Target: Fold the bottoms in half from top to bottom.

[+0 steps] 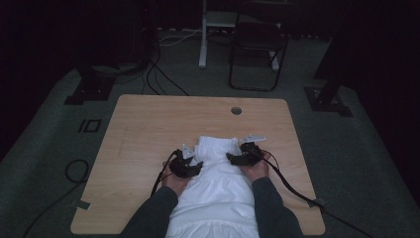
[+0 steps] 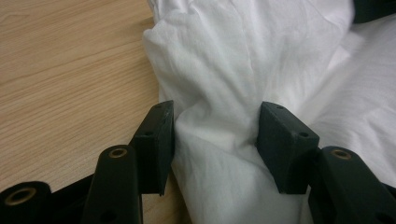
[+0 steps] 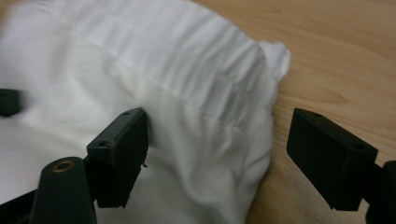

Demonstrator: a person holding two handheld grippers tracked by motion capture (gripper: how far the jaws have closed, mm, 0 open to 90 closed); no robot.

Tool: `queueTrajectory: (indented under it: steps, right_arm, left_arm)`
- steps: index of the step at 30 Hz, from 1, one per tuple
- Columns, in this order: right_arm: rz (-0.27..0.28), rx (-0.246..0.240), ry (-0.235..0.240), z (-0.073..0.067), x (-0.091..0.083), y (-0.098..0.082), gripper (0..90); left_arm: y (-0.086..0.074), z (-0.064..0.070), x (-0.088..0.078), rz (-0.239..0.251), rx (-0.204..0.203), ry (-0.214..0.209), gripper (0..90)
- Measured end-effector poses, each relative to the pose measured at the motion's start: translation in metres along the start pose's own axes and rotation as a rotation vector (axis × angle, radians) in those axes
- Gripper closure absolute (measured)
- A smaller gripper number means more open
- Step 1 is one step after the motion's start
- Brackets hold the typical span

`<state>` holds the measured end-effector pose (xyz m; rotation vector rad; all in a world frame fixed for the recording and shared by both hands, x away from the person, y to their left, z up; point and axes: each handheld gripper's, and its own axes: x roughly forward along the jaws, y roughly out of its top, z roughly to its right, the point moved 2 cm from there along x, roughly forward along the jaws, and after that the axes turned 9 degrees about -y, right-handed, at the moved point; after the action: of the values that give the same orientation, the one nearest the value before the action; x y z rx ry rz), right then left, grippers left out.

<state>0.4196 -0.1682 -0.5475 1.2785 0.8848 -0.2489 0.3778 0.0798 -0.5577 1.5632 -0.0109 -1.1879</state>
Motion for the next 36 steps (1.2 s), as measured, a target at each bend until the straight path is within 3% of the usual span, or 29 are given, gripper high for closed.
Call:
queueTrajectory:
  steps: [3, 6, 9, 10, 12, 14, 16, 21, 25, 27, 29, 32, 34, 36]
  right_arm:
    - [-0.033, 0.026, -0.023, 0.001, 0.009, -0.001, 24.8]
    - [-0.026, -0.012, -0.015, -0.003, 0.009, -0.001, 43.8]
    - [-0.035, -0.032, -0.018, -0.005, 0.008, 0.001, 56.9]
    - [-0.036, -0.024, -0.016, -0.004, 0.008, 0.002, 62.3]
    - [-0.04, -0.007, -0.012, -0.003, 0.009, 0.002, 70.5]
    - [-0.041, 0.007, -0.005, -0.002, 0.009, 0.002, 75.4]
    - [-0.046, 0.015, 0.002, -0.003, 0.009, 0.003, 77.5]
    - [-0.045, 0.018, 0.004, -0.003, 0.009, 0.003, 78.9]
    - [-0.044, 0.019, 0.005, -0.003, 0.009, 0.003, 79.1]
    - [-0.045, 0.023, 0.003, -0.004, 0.009, 0.003, 79.4]
    - [-0.049, 0.023, 0.0, -0.004, 0.009, 0.003, 80.0]
    - [-0.062, 0.002, 0.0, -0.004, 0.009, 0.005, 81.2]
    - [-0.055, -0.016, 0.001, -0.003, 0.009, 0.007, 82.4]
    - [-0.03, 0.013, 0.019, 0.003, 0.007, 0.013, 82.9]
  left_arm:
    - [0.0, 0.0, 0.0, 0.0, 0.0, 0.0, 47.2]
    - [0.0, 0.0, 0.0, -0.002, 0.0, -0.003, 47.1]
    - [0.008, -0.006, -0.002, -0.061, -0.021, -0.065, 46.2]
    - [0.012, -0.008, -0.004, -0.058, -0.024, -0.095, 44.3]
    - [0.021, -0.012, -0.008, -0.013, -0.008, -0.069, 42.5]
    - [0.031, -0.016, -0.01, 0.032, -0.008, -0.07, 39.0]
    - [0.035, -0.02, -0.002, 0.026, -0.01, -0.059, 34.5]
    - [0.036, -0.031, 0.026, -0.045, -0.05, -0.06, 29.2]
    - [0.037, -0.03, 0.03, -0.054, -0.021, -0.055, 29.8]
    - [0.039, -0.028, 0.03, -0.065, -0.007, -0.067, 36.0]
    - [0.041, -0.026, 0.03, -0.081, -0.004, -0.11, 52.7]
    - [0.046, -0.026, 0.03, -0.114, -0.011, -0.149, 71.0]
    - [0.049, -0.028, 0.028, -0.114, -0.008, -0.135, 80.0]
    - [0.058, -0.032, 0.022, -0.095, -0.005, -0.126, 81.5]
